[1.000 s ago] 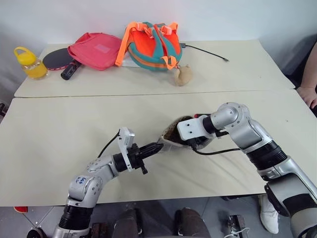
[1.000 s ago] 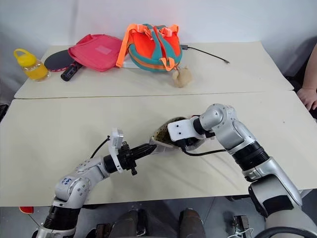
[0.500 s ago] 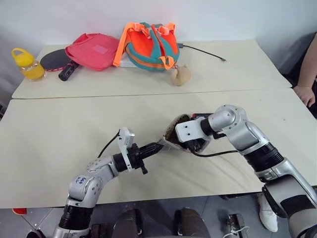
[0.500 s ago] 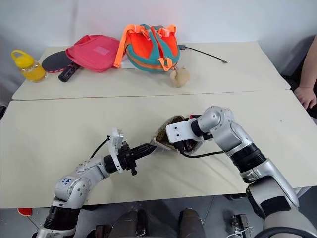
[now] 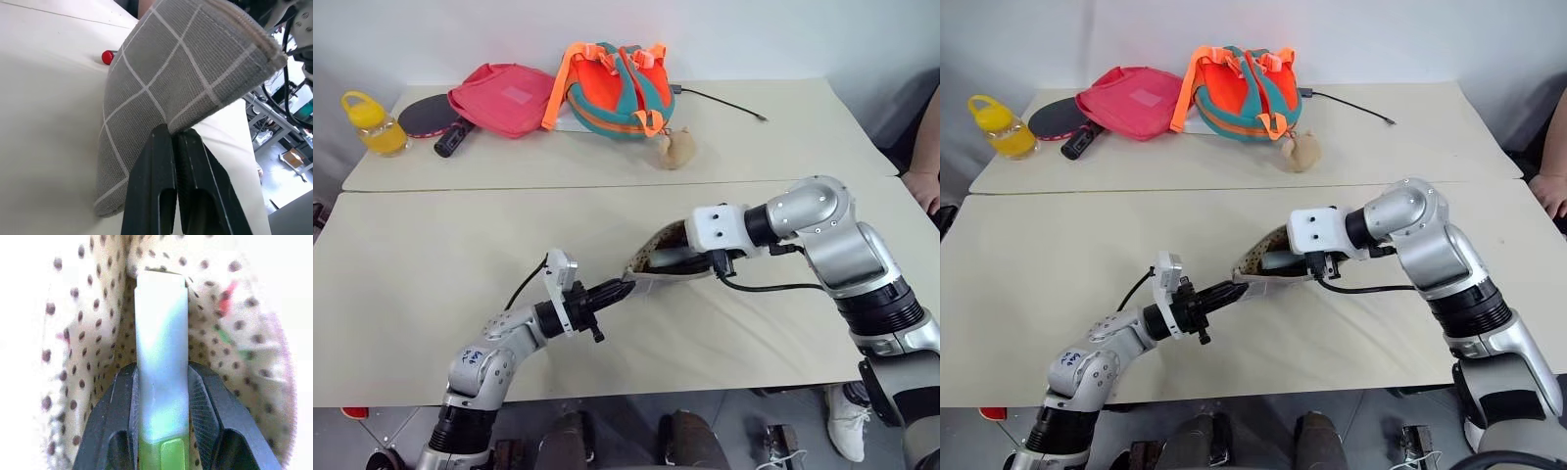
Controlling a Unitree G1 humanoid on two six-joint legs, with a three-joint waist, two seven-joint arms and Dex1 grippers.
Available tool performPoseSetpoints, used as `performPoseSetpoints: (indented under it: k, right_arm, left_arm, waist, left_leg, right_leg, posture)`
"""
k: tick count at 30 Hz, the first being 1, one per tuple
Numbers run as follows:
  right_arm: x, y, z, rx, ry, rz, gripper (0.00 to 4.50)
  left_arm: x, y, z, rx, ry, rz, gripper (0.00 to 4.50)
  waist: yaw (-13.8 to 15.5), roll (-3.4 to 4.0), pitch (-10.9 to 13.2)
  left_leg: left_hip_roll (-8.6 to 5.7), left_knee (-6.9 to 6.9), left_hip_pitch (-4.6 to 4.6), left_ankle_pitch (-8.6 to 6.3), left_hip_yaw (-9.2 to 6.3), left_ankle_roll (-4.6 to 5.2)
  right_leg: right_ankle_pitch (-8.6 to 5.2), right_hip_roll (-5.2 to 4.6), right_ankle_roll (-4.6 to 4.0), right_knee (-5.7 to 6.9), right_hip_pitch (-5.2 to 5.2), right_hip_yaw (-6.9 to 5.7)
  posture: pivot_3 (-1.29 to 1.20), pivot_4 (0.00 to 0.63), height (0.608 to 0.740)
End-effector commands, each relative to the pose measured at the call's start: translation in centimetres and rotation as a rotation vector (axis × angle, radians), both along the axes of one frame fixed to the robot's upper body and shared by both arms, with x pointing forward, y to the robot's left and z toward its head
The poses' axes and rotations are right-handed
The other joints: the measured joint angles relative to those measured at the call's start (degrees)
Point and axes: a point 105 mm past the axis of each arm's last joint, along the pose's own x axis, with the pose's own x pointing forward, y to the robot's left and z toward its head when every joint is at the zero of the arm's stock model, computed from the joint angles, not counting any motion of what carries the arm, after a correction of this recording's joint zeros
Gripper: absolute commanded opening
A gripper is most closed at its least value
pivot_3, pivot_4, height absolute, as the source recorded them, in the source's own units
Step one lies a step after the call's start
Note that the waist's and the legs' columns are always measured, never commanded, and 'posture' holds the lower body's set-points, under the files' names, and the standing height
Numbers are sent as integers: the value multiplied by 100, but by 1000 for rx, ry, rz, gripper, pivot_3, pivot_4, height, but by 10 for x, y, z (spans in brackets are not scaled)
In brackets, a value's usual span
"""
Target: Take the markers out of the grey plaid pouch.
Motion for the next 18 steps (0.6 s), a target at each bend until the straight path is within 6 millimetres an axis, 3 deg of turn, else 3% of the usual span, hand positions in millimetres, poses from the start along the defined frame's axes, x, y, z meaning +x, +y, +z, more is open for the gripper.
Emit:
performPoseSetpoints:
  k: [1, 8, 14, 16, 18]
  right_arm:
    - [-4, 5, 33, 119, -74, 24, 1051]
    - [-10, 6, 79, 364, -80, 37, 1051]
    - [-10, -2, 108, 516, -114, 7, 1051]
    - [-7, -10, 111, 526, -121, -25, 1051]
    - [1, -28, 91, 418, -117, -92, 1051]
  left_arm:
    - [3, 2, 8, 30, -82, 17, 0]
    - [30, 62, 37, 137, -264, 211, 0]
    - [41, 113, 54, 226, -371, 365, 0]
    - [42, 131, 61, 256, -409, 425, 0]
    - [44, 148, 69, 364, -509, 507, 0]
  waist:
    - [14, 0, 0]
    - [19, 0, 0]
    - [42, -1, 1]
    - [42, -4, 3]
    - [42, -4, 3]
  left_leg:
    - [0, 0, 0, 0, 0, 0]
    - [1, -2, -2, 0, 1, 0]
    - [-1, -14, -5, -1, 2, 0]
    - [-2, -15, -5, -1, 3, 0]
    - [-2, -15, -9, -1, 4, 0]
  right_leg:
    - [0, 0, 0, 0, 0, 0]
    - [0, 0, 0, 2, -5, -1]
    - [0, -1, 0, -5, -8, -4]
    - [0, -1, 0, -5, -8, -5]
    - [0, -1, 0, -4, -12, -5]
  posture:
    - [0, 150, 740]
    - [0, 150, 740]
    - [0, 150, 740]
    - [0, 150, 740]
    - [0, 150, 740]
